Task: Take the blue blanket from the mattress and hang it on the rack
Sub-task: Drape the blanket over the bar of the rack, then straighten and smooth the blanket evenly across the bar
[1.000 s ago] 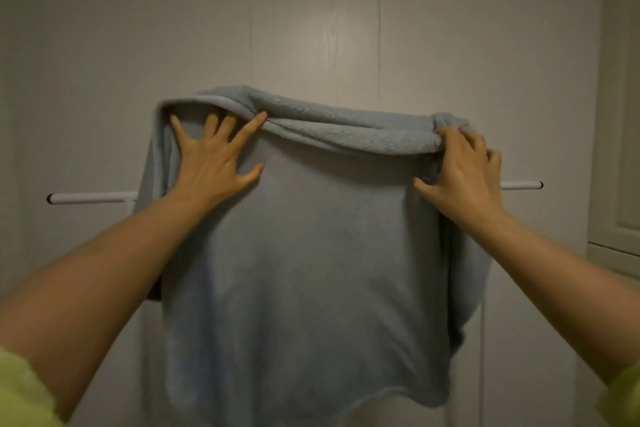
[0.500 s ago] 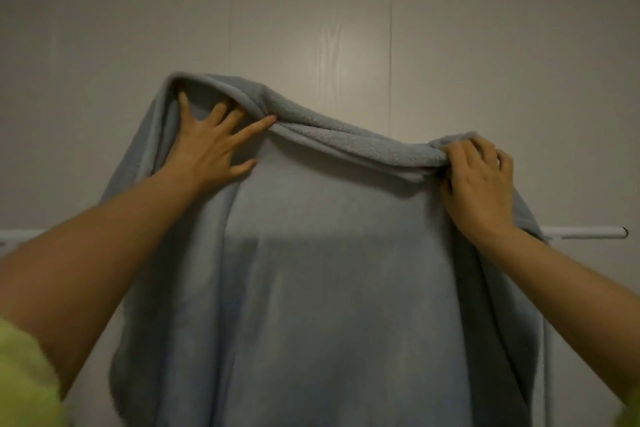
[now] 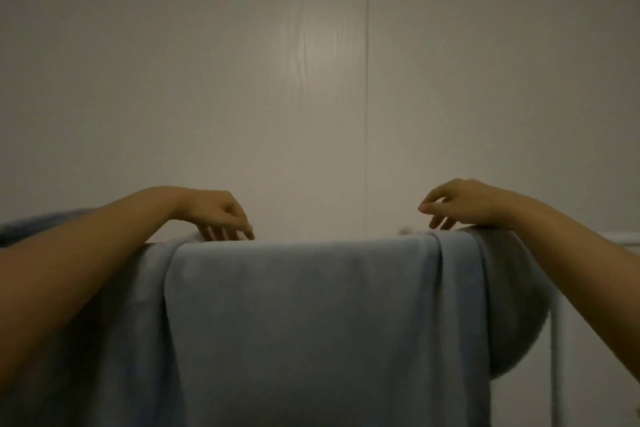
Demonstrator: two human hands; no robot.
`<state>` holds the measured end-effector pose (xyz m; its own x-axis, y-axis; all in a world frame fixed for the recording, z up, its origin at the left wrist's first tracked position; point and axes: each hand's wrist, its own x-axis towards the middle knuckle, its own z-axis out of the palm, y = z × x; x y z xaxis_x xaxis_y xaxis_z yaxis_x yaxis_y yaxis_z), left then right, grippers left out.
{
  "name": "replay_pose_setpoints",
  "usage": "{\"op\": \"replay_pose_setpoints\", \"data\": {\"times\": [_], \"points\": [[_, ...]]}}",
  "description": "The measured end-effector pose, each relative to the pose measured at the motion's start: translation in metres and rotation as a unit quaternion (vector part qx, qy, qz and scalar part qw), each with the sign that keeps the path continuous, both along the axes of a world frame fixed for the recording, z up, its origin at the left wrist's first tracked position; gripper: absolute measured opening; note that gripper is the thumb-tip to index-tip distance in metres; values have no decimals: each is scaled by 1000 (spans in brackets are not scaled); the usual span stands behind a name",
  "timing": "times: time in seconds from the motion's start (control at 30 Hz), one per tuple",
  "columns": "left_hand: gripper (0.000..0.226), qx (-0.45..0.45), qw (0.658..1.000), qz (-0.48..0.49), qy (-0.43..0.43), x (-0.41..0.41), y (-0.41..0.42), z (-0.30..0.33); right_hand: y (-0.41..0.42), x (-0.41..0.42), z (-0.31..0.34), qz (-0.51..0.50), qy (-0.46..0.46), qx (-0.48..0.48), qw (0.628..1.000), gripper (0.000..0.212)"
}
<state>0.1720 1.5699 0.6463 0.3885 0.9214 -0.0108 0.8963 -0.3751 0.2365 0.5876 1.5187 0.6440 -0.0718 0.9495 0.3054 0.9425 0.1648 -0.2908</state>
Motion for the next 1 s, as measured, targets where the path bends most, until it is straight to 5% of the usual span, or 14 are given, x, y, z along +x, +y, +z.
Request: {"op": "replay_pose_setpoints", "data": {"times": [0.07,0.13,0.33,0.43,0.57,0.73,0.87,1.0], "points": [[39,20,984,-58,-166,29,-18,8,-8,14,1,-12,54,91,994,29],[47,21,964,-124,-236,72,-44,11,-19,26,-2,-60,55,152,985,34],[54,288,935,-202,45,172,-90,-27,-62,62,-25,-171,51,102,979,65],[43,381,901,-173,112,184,-86,-47,-76,76,-38,-144,77,90,982,49],[35,289,936,-179,95,180,-76,-49,-66,86,-46,-146,68,145,976,23],[53,77,978,-191,26,172,-68,-28,-40,101,-24,-280,43,215,934,23],[54,34,983,-181,6,169,-65,-27,-14,107,-1,-341,52,262,901,26],[52,39,983,-181,1,171,-65,-27,-6,92,7,-348,12,77,934,28]]}}
